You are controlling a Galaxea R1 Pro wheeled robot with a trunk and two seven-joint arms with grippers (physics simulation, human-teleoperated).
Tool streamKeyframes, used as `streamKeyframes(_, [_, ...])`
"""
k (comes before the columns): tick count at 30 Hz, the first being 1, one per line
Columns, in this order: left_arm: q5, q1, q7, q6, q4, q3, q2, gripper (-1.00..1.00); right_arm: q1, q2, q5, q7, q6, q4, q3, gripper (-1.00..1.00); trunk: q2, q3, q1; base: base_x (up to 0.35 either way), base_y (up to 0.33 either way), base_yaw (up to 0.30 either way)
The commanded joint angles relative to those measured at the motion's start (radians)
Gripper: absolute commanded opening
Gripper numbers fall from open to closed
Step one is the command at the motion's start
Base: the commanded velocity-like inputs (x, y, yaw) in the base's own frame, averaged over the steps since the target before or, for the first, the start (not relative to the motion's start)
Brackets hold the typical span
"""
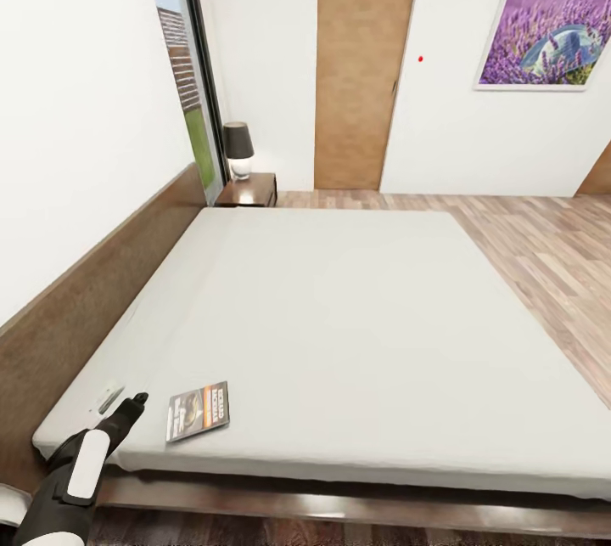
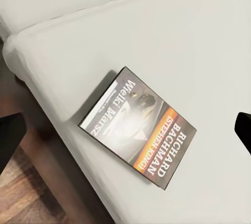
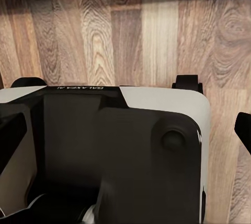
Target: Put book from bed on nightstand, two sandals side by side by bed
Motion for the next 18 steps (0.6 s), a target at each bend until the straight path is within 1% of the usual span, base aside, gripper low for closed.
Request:
streamKeyframes(1, [0.011,-0.001,0.007,0.005,-0.002,0.0,0.0,1.0,-0.001,-0.001,0.001,0.003,-0.001,0.003,-0.008,1.0,-0.001,-0.003,0.0,0.0,0.0,0.0])
streamKeyframes(6, [0.011,-0.001,0.002,0.006,-0.003,0.0,0.0,1.0,-0.001,-0.001,0.001,0.003,0.0,0.003,-0.008,1.0,-0.001,-0.011,0.0,0.0,0.0,0.0])
streamKeyframes(10, [0.012,-0.001,-0.039,0.013,-0.003,0.0,0.0,1.0,-0.001,0.0,0.001,0.003,0.0,0.003,-0.008,1.0,-0.001,-0.017,0.0,0.0,0.0,0.0])
streamKeyframes(13, [0.013,-0.001,-0.099,0.055,-0.003,0.0,0.001,1.0,-0.001,0.001,0.002,0.003,0.0,0.003,-0.008,1.0,-0.001,-0.022,0.0,0.0,0.0,0.0])
streamKeyframes(15, [0.013,-0.001,-0.128,0.076,-0.003,0.001,0.002,1.0,-0.001,0.001,0.002,0.003,0.0,0.003,-0.008,1.0,-0.001,-0.025,0.0,0.0,0.0,0.0])
streamKeyframes(17, [0.013,-0.001,-0.194,0.112,-0.003,0.003,0.003,1.0,-0.001,0.001,0.002,0.003,0.001,0.003,-0.008,1.0,-0.001,-0.028,0.0,0.0,0.0,0.0])
streamKeyframes(18, [0.014,-0.001,-0.21,0.118,-0.002,0.003,0.004,1.0,-0.001,0.001,0.002,0.003,0.001,0.003,-0.008,1.0,-0.001,-0.03,0.0,0.0,0.0,0.0])
